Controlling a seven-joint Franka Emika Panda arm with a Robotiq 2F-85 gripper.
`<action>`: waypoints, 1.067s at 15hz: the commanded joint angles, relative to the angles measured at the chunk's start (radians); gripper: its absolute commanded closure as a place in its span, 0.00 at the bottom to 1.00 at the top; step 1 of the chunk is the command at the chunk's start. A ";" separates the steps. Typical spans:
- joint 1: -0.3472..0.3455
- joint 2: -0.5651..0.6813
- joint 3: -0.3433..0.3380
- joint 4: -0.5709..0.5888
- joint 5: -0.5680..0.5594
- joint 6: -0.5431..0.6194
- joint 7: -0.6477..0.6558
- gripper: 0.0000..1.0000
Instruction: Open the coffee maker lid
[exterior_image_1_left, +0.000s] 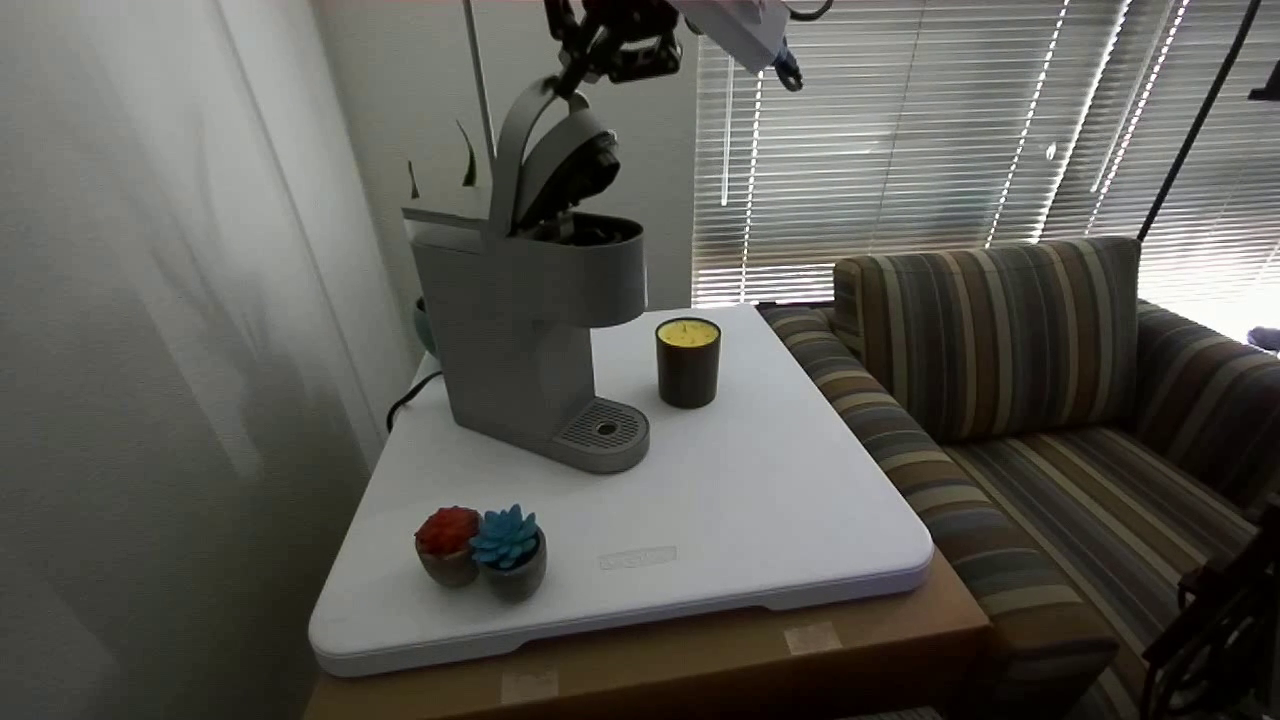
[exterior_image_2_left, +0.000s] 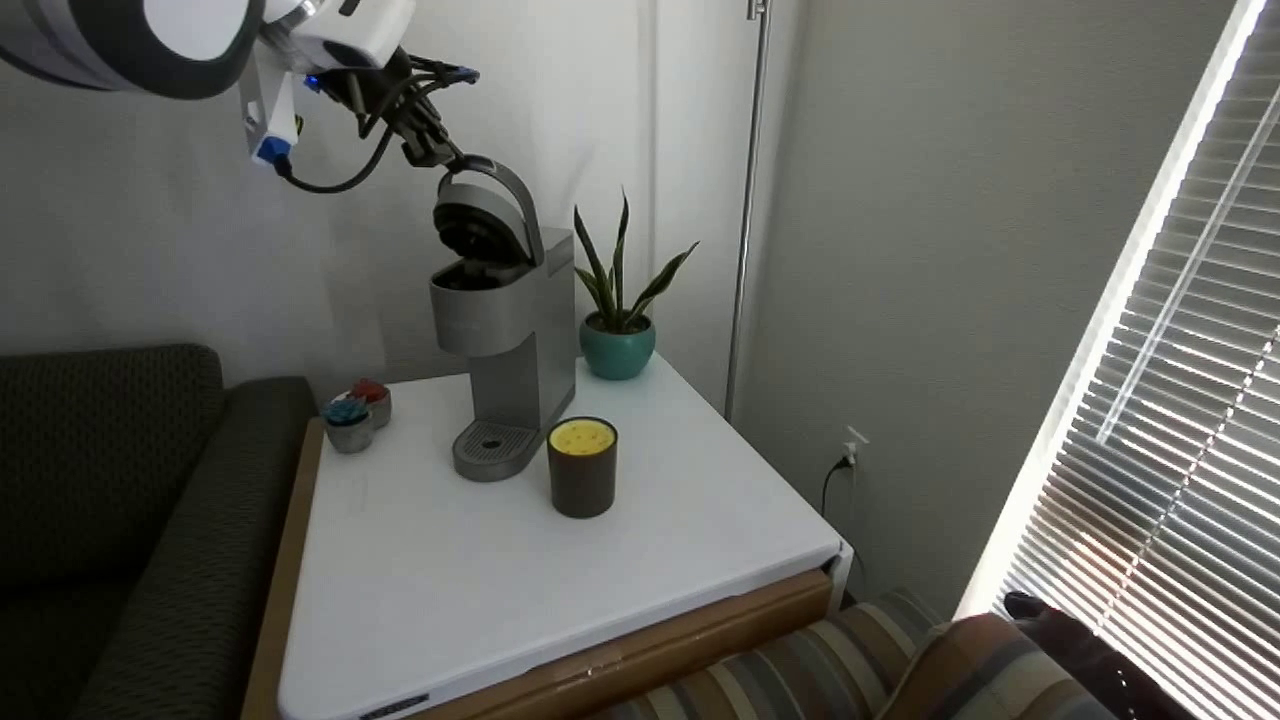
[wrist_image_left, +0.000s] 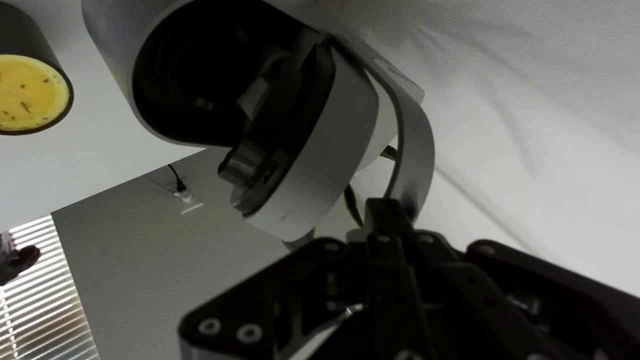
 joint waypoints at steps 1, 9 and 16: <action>-0.031 0.052 0.021 0.065 -0.002 -0.037 -0.016 1.00; -0.041 0.063 0.032 0.074 0.010 -0.030 -0.015 1.00; -0.079 0.075 0.067 0.081 0.016 -0.035 -0.014 1.00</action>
